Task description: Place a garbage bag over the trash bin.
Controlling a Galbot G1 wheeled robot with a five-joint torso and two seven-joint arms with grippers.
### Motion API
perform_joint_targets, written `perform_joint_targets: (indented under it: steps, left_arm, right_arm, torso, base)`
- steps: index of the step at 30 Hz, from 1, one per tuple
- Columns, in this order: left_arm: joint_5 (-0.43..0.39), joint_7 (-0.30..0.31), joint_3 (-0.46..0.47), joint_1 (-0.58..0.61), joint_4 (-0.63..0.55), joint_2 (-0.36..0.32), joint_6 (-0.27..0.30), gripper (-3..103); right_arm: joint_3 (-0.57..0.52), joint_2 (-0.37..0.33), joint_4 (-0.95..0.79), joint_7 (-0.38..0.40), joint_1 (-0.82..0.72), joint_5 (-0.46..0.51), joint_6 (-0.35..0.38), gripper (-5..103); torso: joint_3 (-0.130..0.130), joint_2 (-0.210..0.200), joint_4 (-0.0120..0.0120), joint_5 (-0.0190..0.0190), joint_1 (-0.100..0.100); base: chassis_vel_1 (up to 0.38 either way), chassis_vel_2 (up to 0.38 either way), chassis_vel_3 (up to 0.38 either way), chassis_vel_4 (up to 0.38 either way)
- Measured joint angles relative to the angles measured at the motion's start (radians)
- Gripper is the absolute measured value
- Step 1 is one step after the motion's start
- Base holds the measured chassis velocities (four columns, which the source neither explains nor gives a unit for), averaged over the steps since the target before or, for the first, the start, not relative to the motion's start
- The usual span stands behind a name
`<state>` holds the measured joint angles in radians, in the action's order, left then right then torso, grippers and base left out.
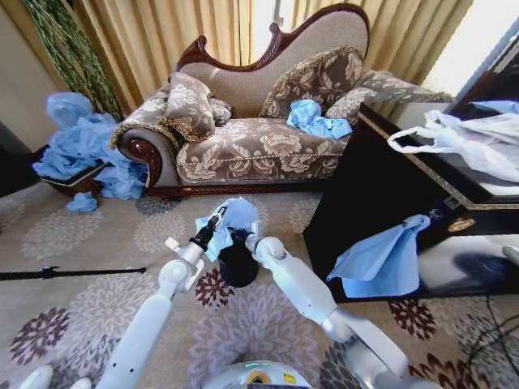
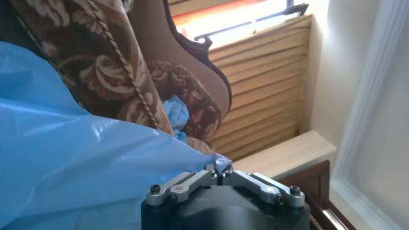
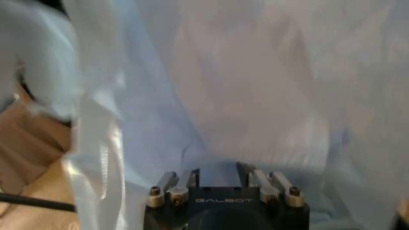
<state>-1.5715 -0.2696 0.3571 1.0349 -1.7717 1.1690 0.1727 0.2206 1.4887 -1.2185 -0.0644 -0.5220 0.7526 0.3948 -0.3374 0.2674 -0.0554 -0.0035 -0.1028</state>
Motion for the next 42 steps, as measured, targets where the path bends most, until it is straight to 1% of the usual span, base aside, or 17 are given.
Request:
perform_joint_targets:
  steps: [3, 5, 6, 10, 11, 13, 16, 18, 19, 21, 23, 24, 27, 31, 34, 38, 42]
  left_arm:
    - [-0.001, -0.003, -0.001, 0.006, -0.018, 0.003, 0.005, 0]
    - [-0.015, 0.006, -0.004, 0.013, -0.057, 0.0, 0.007, 0]
    - [-0.015, 0.006, -0.004, 0.013, -0.057, 0.0, 0.007, 0]
    - [-0.066, 0.068, -0.009, 0.02, -0.138, 0.012, 0.006, 0]
    - [-0.066, 0.068, -0.009, 0.02, -0.138, 0.012, 0.006, 0]
    - [-0.08, 0.08, -0.009, 0.023, -0.149, 0.026, 0.0, 0]
    - [-0.092, 0.057, -0.01, 0.025, -0.147, 0.034, 0.006, 0]
    - [-0.103, -0.027, -0.016, 0.012, -0.095, 0.045, 0.028, 0]
    - [-0.103, -0.027, -0.016, 0.012, -0.095, 0.045, 0.028, 0]
    - [-0.113, -0.098, -0.021, -0.007, -0.023, 0.074, 0.044, 0]
    - [-0.115, -0.107, -0.022, -0.009, -0.008, 0.082, 0.045, 0]
    - [-0.119, -0.123, -0.02, -0.009, 0.034, 0.106, 0.045, 0]
    - [-0.121, -0.154, -0.001, 0.011, 0.096, 0.141, 0.044, 0]
    - [-0.141, -0.184, 0.023, 0.024, 0.158, 0.165, 0.043, 0]
    - [-0.159, -0.191, 0.039, 0.029, 0.184, 0.181, 0.042, 0]
    - [-0.169, -0.191, 0.06, 0.04, 0.195, 0.21, 0.037, 0]
    - [-0.177, -0.167, 0.08, 0.058, 0.197, 0.242, 0.022, 0]
  right_arm:
    - [0.0, -0.006, 0.006, 0.001, -0.006, -0.012, 0.003, 41]
    - [-0.001, -0.022, -0.004, 0.014, -0.017, -0.02, 0.028, 30]
    - [-0.001, -0.022, -0.004, 0.014, -0.017, -0.02, 0.028, 30]
    - [-0.002, -0.074, -0.071, 0.042, -0.051, -0.021, 0.073, 8]
    - [-0.002, -0.074, -0.071, 0.042, -0.051, -0.021, 0.073, 8]
    - [-0.005, -0.096, -0.108, 0.056, -0.066, -0.017, 0.081, -1]
    - [-0.012, -0.11, -0.135, 0.069, -0.074, -0.014, 0.082, -2]
    - [-0.026, -0.118, -0.149, 0.086, -0.075, -0.019, 0.076, -2]
    - [-0.026, -0.118, -0.149, 0.086, -0.075, -0.019, 0.076, -2]
    - [-0.04, -0.122, -0.157, 0.102, -0.071, -0.03, 0.067, -2]
    - [-0.041, -0.125, -0.161, 0.104, -0.07, -0.031, 0.067, -2]
    - [-0.043, -0.133, -0.169, 0.109, -0.069, -0.037, 0.066, -2]
    - [-0.041, -0.15, -0.179, 0.112, -0.07, -0.044, 0.065, -2]
    - [-0.041, -0.153, -0.177, 0.112, -0.074, -0.059, 0.058, 0]
    - [-0.041, -0.148, -0.171, 0.112, -0.075, -0.064, 0.057, 0]
    - [-0.038, -0.137, -0.162, 0.112, -0.071, -0.07, 0.054, 0]
    - [-0.037, -0.131, -0.156, 0.112, -0.068, -0.075, 0.049, 0]
  torso:
    - [0.0, 0.0, 0.0002, 0.0, 0.0]
    - [0.0, 0.0, 0.0003, 0.0, 0.0]
    - [0.0, 0.0, 0.0003, 0.0, 0.0]
    - [0.0, 0.0, 0.0001, 0.0003, 0.0]
    - [0.0, 0.0, 0.0001, 0.0003, 0.0]
    - [0.0, 0.0, 0.0, 0.0002, 0.0]
    - [0.0, 0.0, 0.0002, 0.0003, 0.0]
    - [0.0, 0.0, 0.0004, 0.0001, 0.0]
    - [0.0, 0.0, 0.0004, 0.0001, 0.0]
    - [0.0, 0.0, 0.0002, 0.0002, 0.0]
    - [0.0, 0.0, 0.0001, 0.0001, 0.0]
    - [0.0, 0.0, 0.0001, 0.0001, 0.0]
    - [0.0, 0.0, 0.0002, 0.0, 0.0]
    - [0.0, 0.0, 0.0004, 0.0001, 0.0]
    - [0.0, 0.0, 0.0002, 0.0001, 0.0]
    - [0.0, 0.0, 0.0003, 0.0001, 0.0]
    - [0.0, 0.0, 0.0002, 0.0001, 0.0]
  base:
    - [0.0, 0.0, 0.0, 0.0]
    - [0.0, 0.0, 0.0, 0.0]
    - [0.0, 0.0, 0.0, 0.0]
    - [0.0, 0.0, 0.0, 0.0]
    - [0.0, 0.0, 0.0, 0.0]
    - [0.0, 0.0, 0.0, 0.0]
    - [0.0, 0.0, 0.0, 0.0]
    - [0.0, 0.0, 0.0, 0.0]
    - [0.0, 0.0, 0.0, 0.0]
    - [0.0, 0.0, 0.0, 0.0]
    - [0.0, 0.0, 0.0, 0.0]
    - [0.0, 0.0, 0.0, 0.0]
    - [0.0, 0.0, 0.0, 0.0]
    - [0.0, 0.0, 0.0, 0.0]
    - [0.0, 0.0, 0.0, 0.0]
    - [0.0, 0.0, 0.0, 0.0]
    - [0.0, 0.0, 0.0, 0.0]
